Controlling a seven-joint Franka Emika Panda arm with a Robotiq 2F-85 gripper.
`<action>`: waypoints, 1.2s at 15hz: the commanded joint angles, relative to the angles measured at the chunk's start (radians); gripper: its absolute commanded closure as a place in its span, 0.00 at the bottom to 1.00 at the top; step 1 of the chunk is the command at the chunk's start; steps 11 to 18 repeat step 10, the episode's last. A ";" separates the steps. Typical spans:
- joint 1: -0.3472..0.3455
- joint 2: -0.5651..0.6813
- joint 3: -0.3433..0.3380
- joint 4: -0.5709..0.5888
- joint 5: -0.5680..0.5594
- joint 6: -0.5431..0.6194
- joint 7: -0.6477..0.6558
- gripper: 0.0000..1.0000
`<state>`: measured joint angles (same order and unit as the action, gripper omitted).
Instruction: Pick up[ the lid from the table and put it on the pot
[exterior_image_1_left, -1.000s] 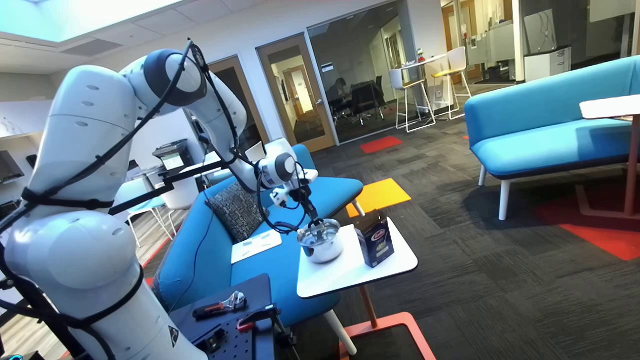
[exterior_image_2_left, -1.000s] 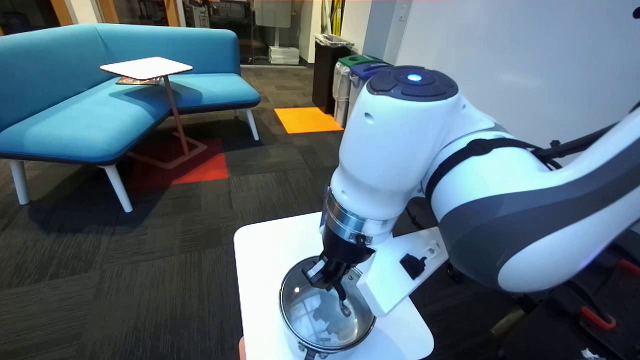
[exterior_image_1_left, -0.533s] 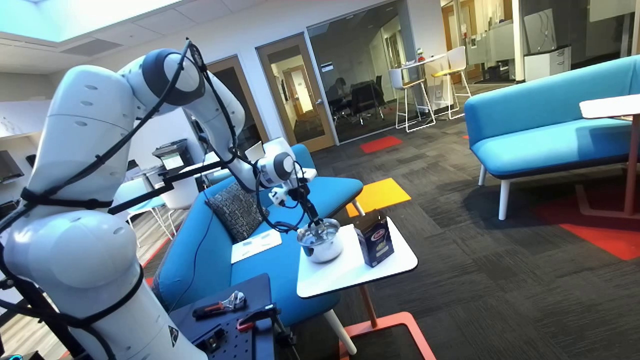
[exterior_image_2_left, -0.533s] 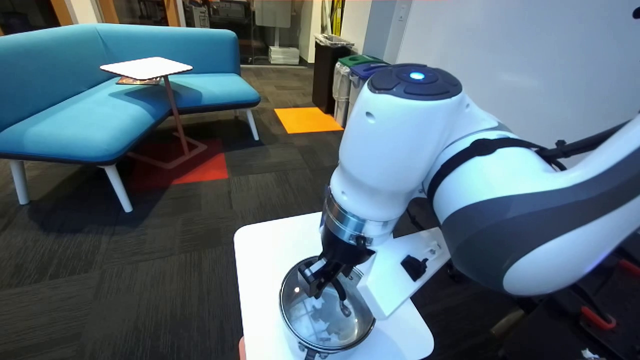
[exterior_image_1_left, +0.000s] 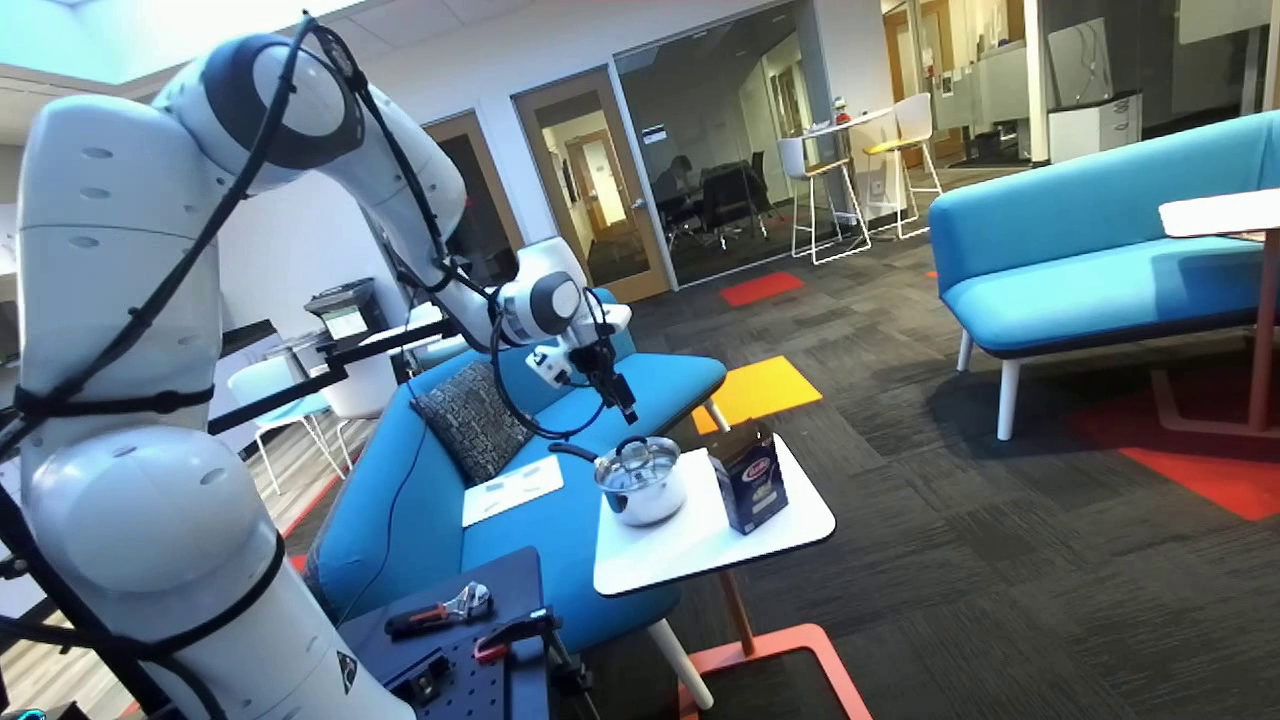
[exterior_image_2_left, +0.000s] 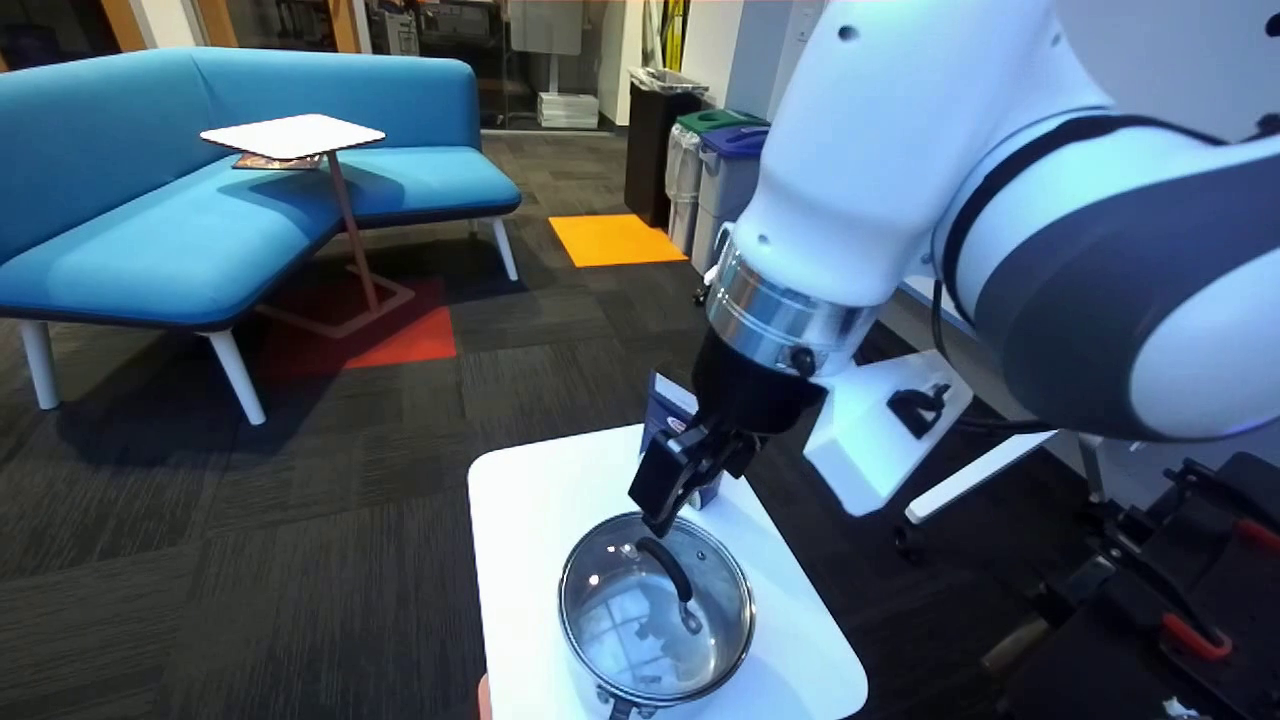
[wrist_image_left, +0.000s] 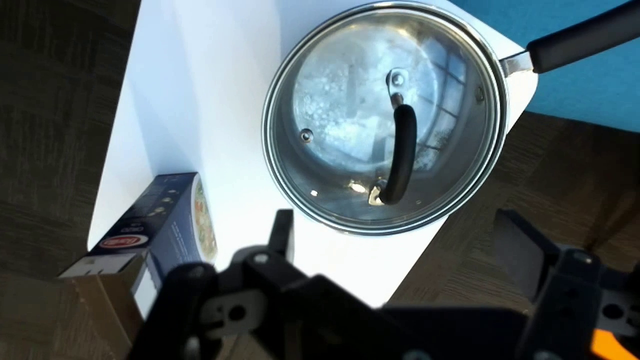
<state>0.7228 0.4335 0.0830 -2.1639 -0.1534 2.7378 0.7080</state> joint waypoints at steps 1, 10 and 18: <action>-0.114 -0.116 0.098 -0.095 0.107 -0.024 -0.162 0.00; -0.179 -0.104 0.159 -0.075 0.157 -0.051 -0.246 0.00; -0.179 -0.104 0.159 -0.075 0.157 -0.051 -0.246 0.00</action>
